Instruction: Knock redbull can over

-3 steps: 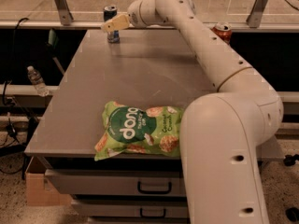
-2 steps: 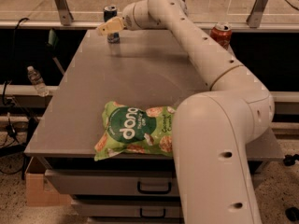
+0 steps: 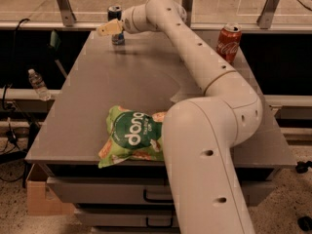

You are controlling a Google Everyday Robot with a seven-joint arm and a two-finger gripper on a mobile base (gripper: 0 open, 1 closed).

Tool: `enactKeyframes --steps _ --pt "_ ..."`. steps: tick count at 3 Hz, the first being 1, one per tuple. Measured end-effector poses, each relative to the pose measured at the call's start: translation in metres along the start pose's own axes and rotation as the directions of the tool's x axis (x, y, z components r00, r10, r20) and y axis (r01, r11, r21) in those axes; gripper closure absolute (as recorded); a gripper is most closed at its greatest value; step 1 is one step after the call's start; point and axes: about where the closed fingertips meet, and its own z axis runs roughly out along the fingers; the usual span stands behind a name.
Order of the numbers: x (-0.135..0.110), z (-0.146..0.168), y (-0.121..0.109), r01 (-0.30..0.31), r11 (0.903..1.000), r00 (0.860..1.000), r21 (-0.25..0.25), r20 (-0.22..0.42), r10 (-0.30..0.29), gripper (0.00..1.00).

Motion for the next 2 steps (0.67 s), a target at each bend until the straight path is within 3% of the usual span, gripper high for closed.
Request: enactKeyframes --steps 2 --pt "-0.0126 0.0022 0.0025 -0.028 0.9995 0.999 -0.012 0.030 0.028 0.62"
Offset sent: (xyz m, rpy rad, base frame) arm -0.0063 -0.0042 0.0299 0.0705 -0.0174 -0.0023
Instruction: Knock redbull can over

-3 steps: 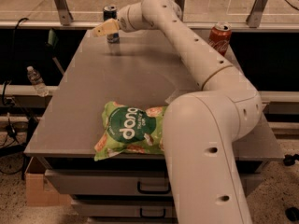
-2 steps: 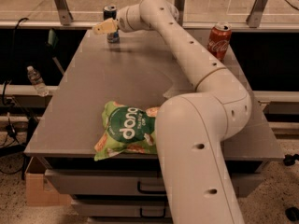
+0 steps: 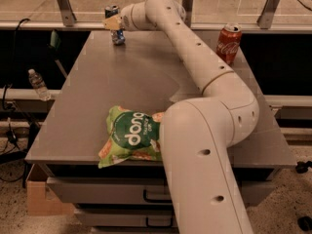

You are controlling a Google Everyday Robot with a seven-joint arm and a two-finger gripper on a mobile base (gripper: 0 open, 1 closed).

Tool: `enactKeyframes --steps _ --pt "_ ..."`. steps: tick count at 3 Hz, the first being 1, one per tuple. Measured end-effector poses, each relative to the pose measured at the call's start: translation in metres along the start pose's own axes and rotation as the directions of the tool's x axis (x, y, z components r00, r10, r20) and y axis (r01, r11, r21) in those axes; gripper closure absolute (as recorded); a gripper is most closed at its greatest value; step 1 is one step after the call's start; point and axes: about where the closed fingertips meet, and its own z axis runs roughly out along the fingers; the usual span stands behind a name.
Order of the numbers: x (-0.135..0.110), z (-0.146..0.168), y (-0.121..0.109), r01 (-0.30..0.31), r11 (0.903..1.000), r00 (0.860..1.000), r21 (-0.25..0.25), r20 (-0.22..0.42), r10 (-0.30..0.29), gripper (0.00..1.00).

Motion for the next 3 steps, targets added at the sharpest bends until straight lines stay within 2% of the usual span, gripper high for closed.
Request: enactKeyframes --steps 1,2,3 --pt "-0.015 -0.034 0.009 0.029 0.9991 0.999 -0.030 0.022 -0.028 0.85" --pt "-0.020 -0.090 0.036 0.113 0.9890 0.993 -0.096 -0.014 -0.115 1.00" --pt "-0.019 -0.138 0.051 0.207 0.9659 0.970 -0.155 -0.097 -0.224 1.00"
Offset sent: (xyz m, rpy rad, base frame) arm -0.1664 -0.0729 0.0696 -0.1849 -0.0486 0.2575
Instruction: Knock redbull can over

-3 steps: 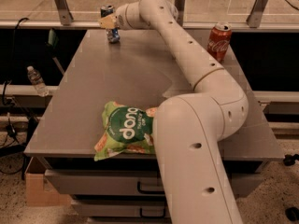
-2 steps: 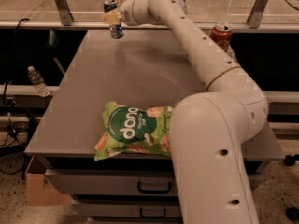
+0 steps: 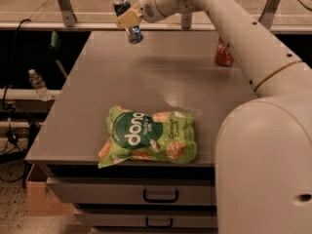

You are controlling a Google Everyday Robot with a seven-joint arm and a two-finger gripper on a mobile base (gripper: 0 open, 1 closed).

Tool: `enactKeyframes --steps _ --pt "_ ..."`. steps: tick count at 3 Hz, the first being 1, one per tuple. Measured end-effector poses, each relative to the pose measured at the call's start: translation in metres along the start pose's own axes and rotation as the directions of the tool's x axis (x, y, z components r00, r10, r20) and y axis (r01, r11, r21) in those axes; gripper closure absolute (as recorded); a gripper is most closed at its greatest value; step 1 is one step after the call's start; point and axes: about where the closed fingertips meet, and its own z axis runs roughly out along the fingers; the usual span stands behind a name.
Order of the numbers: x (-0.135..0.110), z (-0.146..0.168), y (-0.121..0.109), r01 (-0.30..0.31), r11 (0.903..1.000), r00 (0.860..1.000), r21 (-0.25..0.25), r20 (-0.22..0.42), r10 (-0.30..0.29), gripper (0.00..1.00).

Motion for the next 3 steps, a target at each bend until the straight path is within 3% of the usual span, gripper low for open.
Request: enactKeyframes --steps 1,2,3 --pt "0.021 -0.032 0.024 0.081 0.9941 0.982 -0.072 -0.163 -0.092 1.00" --pt "0.048 -0.047 0.054 0.133 0.9721 0.927 -0.193 -0.322 -0.191 1.00" --pt "0.077 -0.045 0.091 0.152 0.9192 0.826 -0.363 -0.464 -0.320 0.74"
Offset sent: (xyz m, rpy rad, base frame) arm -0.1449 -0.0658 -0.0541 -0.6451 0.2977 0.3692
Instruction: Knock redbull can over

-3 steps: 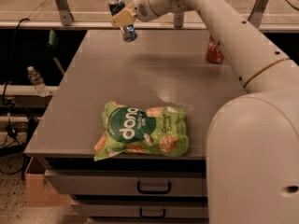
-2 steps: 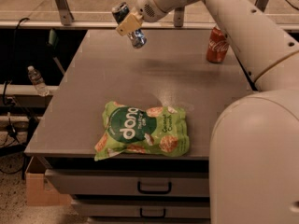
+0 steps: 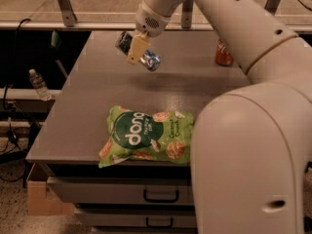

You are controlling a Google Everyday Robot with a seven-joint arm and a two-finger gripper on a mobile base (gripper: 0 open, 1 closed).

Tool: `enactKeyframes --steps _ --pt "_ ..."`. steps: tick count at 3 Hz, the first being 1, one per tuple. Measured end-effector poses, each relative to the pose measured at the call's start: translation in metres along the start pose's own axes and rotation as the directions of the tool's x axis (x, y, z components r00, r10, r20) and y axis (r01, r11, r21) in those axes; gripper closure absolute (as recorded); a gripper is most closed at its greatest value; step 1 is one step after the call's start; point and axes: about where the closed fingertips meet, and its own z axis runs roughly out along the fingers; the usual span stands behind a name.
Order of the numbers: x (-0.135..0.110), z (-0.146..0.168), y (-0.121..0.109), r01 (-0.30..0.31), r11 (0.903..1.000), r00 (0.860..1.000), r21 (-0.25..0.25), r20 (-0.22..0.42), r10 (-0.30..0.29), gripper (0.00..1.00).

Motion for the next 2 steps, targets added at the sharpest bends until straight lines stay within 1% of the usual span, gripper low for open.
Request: enactKeyframes --steps 1,2 --pt "-0.003 0.016 0.015 0.070 0.9937 0.994 -0.087 -0.081 -0.077 0.51" --pt "-0.014 0.031 0.020 0.125 0.9817 0.984 -0.144 -0.112 -0.141 0.28"
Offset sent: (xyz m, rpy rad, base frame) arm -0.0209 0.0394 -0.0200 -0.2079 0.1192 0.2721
